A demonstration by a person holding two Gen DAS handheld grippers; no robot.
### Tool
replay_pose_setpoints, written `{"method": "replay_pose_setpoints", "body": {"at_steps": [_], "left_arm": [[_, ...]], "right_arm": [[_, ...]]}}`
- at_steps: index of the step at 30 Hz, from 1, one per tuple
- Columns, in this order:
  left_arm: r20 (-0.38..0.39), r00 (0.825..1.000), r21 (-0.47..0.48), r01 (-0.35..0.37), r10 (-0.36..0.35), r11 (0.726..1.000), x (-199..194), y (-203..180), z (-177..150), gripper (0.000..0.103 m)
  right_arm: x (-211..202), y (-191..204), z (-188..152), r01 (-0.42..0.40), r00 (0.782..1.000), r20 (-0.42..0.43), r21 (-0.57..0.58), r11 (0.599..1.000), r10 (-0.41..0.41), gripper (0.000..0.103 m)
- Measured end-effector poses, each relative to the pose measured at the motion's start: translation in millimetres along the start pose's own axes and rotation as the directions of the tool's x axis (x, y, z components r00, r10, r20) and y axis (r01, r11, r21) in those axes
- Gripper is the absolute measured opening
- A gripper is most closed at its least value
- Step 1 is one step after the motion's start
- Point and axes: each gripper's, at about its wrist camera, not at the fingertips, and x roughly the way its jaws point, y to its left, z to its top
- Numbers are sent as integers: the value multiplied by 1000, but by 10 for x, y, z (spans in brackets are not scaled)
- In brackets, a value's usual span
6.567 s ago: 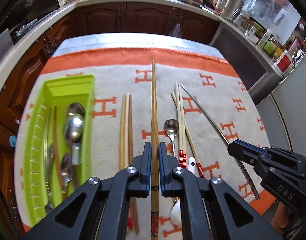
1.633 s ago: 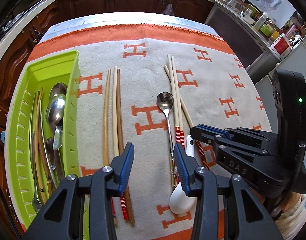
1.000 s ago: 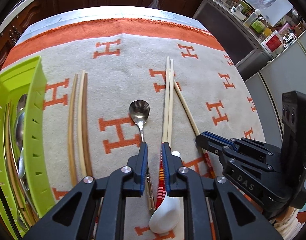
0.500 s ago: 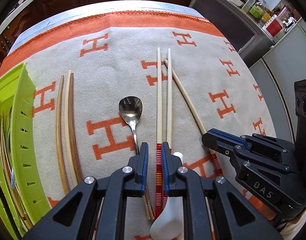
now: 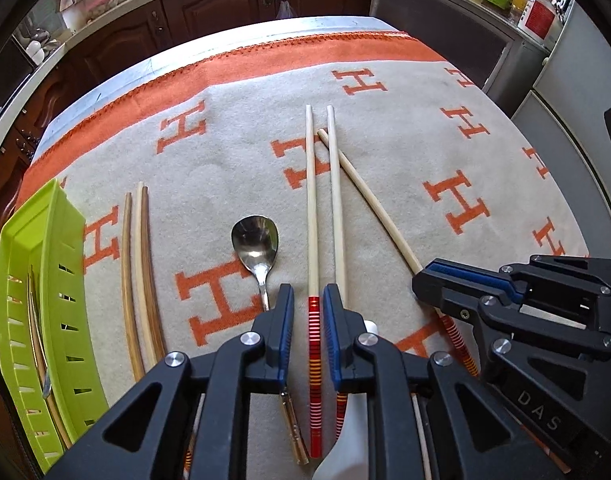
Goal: Organize utensils
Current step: 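Lift both chopsticks and carry them toward the green tray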
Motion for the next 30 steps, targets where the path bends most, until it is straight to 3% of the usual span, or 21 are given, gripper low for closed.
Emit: {"method": "replay_pose_setpoints", "body": {"at_steps": [6,11,14,16,24,30], "left_arm": [[11,1000,-6,24,-23,1000,-13,48,-17,14],[26,999,-5,35,-35,999,-7,61,-22,14],[27,999,-11,38,-37,999,-12,75,-24,4],[20,998,-36,57,-56,998,-19,117,-23,3],[52,995,-138,90,-83,986,-341,355,-81,3],[139,988,-185,98,-73,978,-924,597,-173,3]], "right_arm": [[13,106,2,32,999,7,-50,998,-32,14],[28,141,-3,44,999,14,-79,996,-43,15],[39,209,-24,79,997,28,-128,989,-76,14],[48,250,-41,128,992,39,-150,980,-124,7],[-144,-21,53,-3,1000,27,62,998,2,5],[-345,41,99,-48,997,58,129,990,41,5]]}}
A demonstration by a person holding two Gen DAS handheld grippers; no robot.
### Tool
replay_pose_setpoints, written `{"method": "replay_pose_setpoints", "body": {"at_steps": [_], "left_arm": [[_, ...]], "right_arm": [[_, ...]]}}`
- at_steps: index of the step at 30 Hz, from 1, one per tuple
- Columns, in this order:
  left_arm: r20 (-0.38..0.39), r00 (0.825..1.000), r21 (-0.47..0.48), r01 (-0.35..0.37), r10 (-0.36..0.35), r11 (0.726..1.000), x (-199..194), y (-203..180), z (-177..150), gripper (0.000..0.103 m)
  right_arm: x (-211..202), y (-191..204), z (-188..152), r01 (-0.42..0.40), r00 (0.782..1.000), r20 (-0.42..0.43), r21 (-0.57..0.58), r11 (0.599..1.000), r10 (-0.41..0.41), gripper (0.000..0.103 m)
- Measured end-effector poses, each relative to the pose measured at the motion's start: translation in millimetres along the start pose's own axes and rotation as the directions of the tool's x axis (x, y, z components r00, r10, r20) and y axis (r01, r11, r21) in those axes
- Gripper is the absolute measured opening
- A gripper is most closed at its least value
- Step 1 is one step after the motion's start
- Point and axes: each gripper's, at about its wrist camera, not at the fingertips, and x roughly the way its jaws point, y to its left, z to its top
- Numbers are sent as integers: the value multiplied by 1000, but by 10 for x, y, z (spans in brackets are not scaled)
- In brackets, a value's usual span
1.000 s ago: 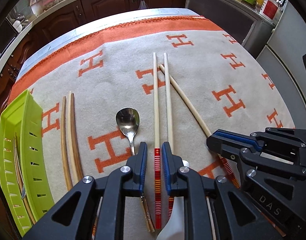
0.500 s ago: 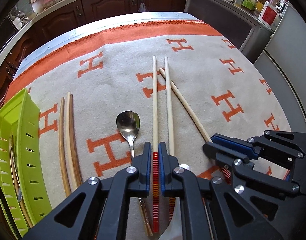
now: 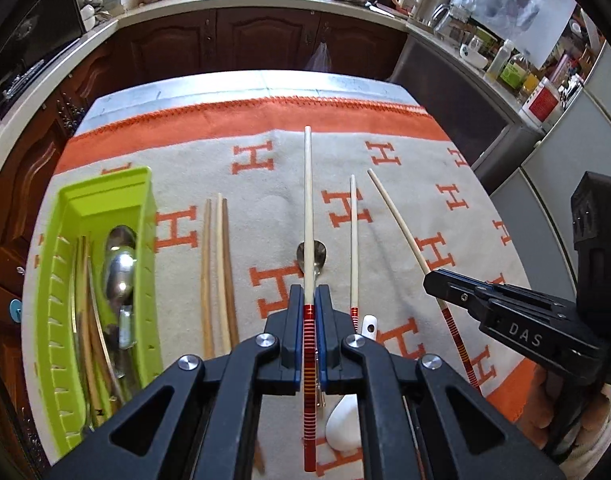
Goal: Organize utensils
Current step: 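Lift both chopsticks and carry them toward the green tray, then lower the chopsticks into the tray and open both tools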
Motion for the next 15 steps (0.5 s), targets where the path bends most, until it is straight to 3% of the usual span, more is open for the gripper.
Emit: {"method": "replay_pose_setpoints", "body": {"at_steps": [4,7,13,15], "left_arm": [[39,998,-31,-46,48,998,-400,241,-51,3],[54,991,-62,-122,125,991,-606,493,-128,3],[46,971,-150,-226,235,962,-779,1064,-331,3],[35,970,-174,-231,240,957,-783,1219,-399,3]], "right_arm": [[-109,193,61,-68,998,0,6,998,68,5],[-174,446,103,-116,993,-10,-19,993,116,5],[-114,1168,139,-204,978,-67,-83,976,198,6],[-31,1402,122,-220,972,-100,-97,971,211,6]]}}
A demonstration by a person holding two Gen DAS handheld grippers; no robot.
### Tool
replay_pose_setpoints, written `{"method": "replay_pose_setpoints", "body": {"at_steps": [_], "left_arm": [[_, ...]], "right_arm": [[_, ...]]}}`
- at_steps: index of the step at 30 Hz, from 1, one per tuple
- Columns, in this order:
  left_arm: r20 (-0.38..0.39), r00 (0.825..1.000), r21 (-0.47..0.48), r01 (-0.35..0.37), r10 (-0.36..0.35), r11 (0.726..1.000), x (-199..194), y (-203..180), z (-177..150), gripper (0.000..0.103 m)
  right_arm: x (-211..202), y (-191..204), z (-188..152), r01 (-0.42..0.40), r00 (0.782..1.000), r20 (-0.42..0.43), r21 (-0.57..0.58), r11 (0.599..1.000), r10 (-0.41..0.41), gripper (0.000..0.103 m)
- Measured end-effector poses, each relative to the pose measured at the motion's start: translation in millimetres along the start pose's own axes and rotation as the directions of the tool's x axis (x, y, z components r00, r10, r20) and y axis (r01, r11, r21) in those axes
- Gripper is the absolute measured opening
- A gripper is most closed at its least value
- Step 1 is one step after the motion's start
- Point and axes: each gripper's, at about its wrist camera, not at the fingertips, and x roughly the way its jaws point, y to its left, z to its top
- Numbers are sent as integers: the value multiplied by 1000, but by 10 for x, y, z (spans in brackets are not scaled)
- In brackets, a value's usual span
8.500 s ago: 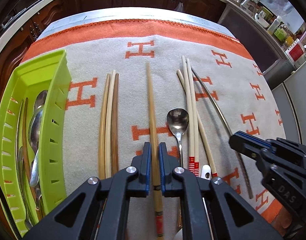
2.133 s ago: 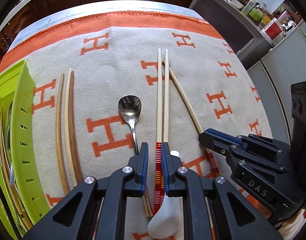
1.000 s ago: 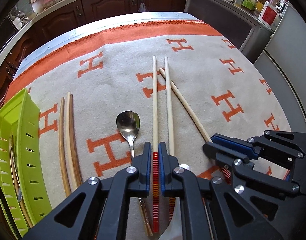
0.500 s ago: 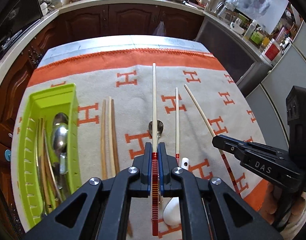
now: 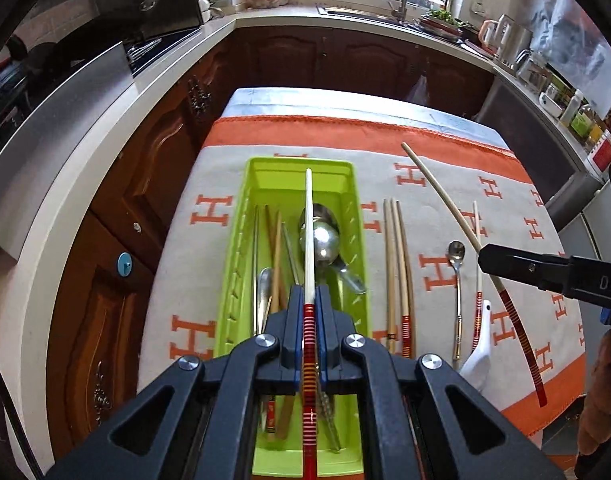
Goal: Organize utensils
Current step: 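Lower the chopsticks into the tray and open both tools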
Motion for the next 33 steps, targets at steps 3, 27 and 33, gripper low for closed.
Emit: {"method": "replay_pose_setpoints", "body": {"at_steps": [3,27,33], "left_arm": [[-15,1000,-27,-2,2,1000,60,170,-75,3],[15,998,-62,68,-68,996,9,382,-185,22],[23,996,-32,92,-91,995,-50,224,-160,22]], "right_arm": [[225,239,26,-15,999,-44,-3,1000,14,6],[659,499,-109,54,989,-134,-58,997,-61,7],[449,281,-167,69,991,-111,-64,996,-76,7]]}}
